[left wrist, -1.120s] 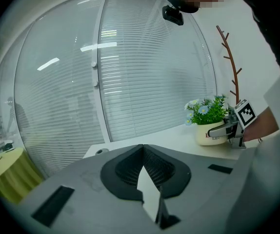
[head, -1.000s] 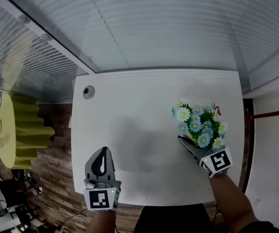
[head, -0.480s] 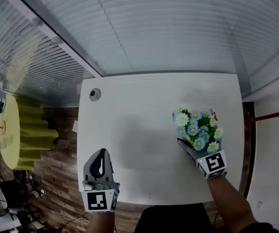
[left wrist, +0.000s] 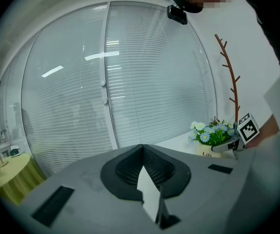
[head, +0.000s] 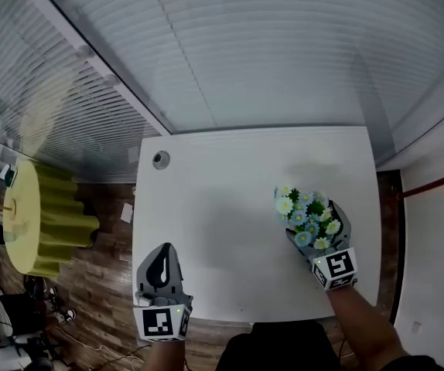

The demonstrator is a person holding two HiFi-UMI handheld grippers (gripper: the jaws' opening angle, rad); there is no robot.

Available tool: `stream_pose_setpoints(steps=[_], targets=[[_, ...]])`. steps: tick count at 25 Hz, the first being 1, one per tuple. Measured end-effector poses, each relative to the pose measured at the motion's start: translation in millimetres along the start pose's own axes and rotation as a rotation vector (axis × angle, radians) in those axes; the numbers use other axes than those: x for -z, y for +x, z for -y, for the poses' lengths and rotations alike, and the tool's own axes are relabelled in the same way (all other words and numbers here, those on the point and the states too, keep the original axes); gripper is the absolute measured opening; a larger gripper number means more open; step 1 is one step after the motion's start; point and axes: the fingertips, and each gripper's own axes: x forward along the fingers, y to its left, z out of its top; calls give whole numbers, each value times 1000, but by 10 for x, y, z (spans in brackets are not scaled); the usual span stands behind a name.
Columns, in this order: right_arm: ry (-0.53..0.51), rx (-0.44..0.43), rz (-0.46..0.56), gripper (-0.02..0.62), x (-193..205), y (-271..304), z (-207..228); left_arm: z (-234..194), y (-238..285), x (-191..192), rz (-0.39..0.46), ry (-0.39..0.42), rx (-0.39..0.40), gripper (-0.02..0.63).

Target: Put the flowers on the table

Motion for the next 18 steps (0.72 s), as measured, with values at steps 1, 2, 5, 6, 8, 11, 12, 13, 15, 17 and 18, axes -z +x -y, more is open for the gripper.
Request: stream_pose_setpoints(steps=[1, 2, 5, 6, 8, 11, 12, 13, 15, 17, 18], targets=[[4, -2, 3, 543, -35, -42, -17, 8, -28, -33, 7, -6, 3, 4], [12, -4, 7, 543, -76, -82, -38, 13, -55, -71, 15, -13, 6, 4], [52, -17, 18, 542, -162, -175, -119, -39, -123, -153, 42, -13, 0, 4], [62, -19, 23, 543, -177, -200, -141, -53, -137, -171, 49, -14, -2, 4], [75, -18, 38, 542, -232, -259, -164, -67, -159, -231, 59, -19, -5, 5], [64, -27, 60, 543, -499, -410, -210, -92, -244, -481, 85, -25, -4, 3], [53, -31, 66, 542, -614, -476, -239, -101, -292, -577, 90, -26, -2, 4], [45, -35, 72, 541, -697, -531, -265, -103, -332, -640, 93, -24, 1, 3], [42, -41, 88, 541, -731, -563, -292, -87, -346, -631, 96, -12, 4, 4], [52, -49, 110, 541, -729, -548, -296, -57, -310, -572, 98, -1, 8, 4], [58, -56, 124, 541, -759, -562, -296, -34, -303, -573, 102, 3, 14, 5]])
